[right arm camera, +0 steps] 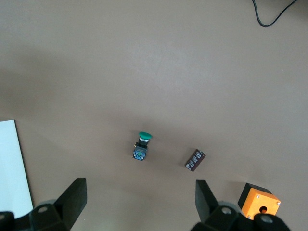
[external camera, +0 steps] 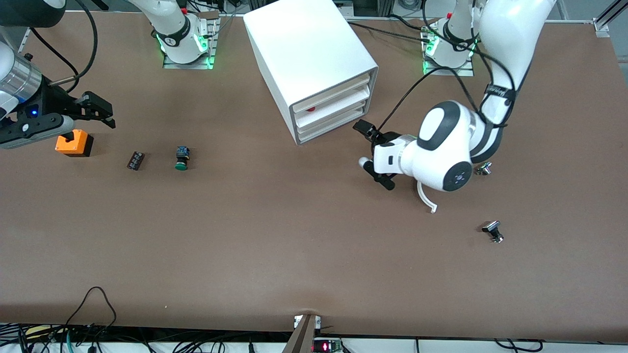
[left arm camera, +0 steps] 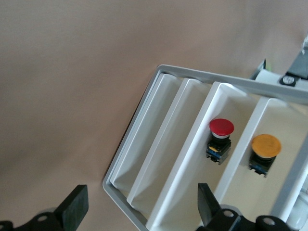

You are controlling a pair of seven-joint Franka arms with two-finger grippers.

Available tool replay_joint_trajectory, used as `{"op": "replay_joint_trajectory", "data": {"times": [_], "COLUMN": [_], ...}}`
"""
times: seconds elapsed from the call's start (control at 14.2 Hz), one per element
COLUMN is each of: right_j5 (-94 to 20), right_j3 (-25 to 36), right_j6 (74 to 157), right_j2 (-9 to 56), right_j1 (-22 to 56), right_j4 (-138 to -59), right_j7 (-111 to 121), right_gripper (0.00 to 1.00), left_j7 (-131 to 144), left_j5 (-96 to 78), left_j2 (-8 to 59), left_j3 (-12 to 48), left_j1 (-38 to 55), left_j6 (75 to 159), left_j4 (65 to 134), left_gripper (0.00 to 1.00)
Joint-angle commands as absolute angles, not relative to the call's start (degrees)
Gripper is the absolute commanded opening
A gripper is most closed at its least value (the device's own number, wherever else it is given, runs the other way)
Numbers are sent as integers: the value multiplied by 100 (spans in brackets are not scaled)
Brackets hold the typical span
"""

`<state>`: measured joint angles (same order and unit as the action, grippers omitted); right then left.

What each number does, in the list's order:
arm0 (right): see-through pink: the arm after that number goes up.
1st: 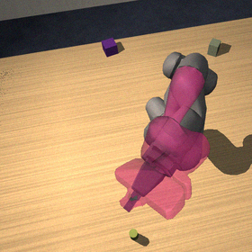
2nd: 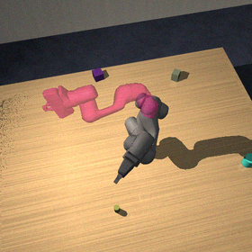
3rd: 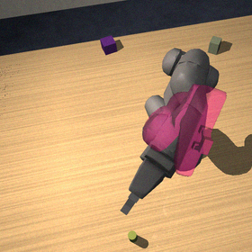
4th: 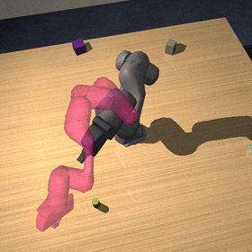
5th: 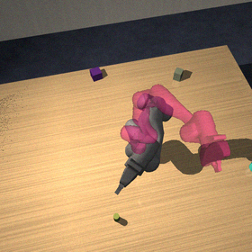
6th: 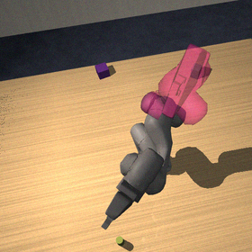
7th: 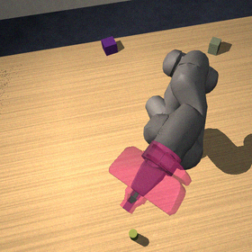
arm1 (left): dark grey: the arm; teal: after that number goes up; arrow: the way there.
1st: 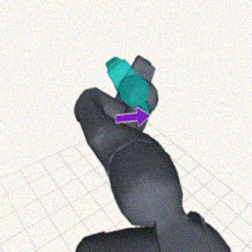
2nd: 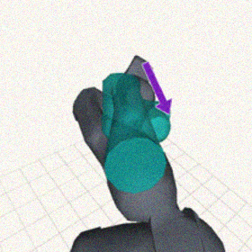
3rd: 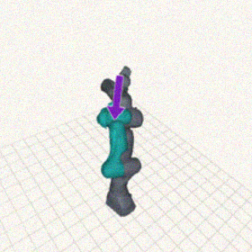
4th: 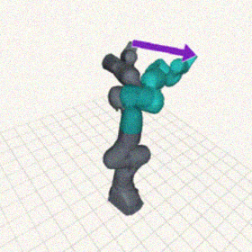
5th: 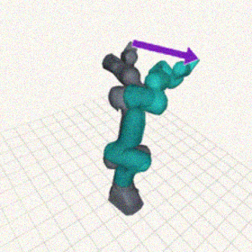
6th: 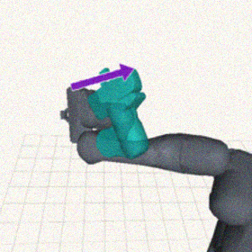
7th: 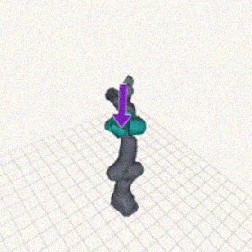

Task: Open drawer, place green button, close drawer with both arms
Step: 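Grasp the drawer front with the left gripper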

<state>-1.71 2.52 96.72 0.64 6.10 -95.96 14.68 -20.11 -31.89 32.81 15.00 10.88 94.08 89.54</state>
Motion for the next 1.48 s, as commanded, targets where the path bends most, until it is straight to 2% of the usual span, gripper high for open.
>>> {"op": "replay_joint_trajectory", "data": {"times": [0.0,0.71,1.41], "right_j5": [-105,-184,-202], "right_j3": [237,255,255], "right_j6": [9545,9606,9712], "right_j2": [114,114,412], "right_j1": [598,589,589], "right_j4": [-9448,-9431,-9325], "right_j7": [1503,1494,1600], "right_gripper": [100,100,100], "left_j7": [-2478,-3787,-4341], "left_j5": [-3331,-3832,-3771], "left_j2": [3787,4517,4781], "left_j3": [1494,1485,1477], "left_j1": [1283,1696,1775], "left_j6": [9334,9492,9738], "left_j4": [8500,8385,8411], "left_gripper": [100,99,99]}}
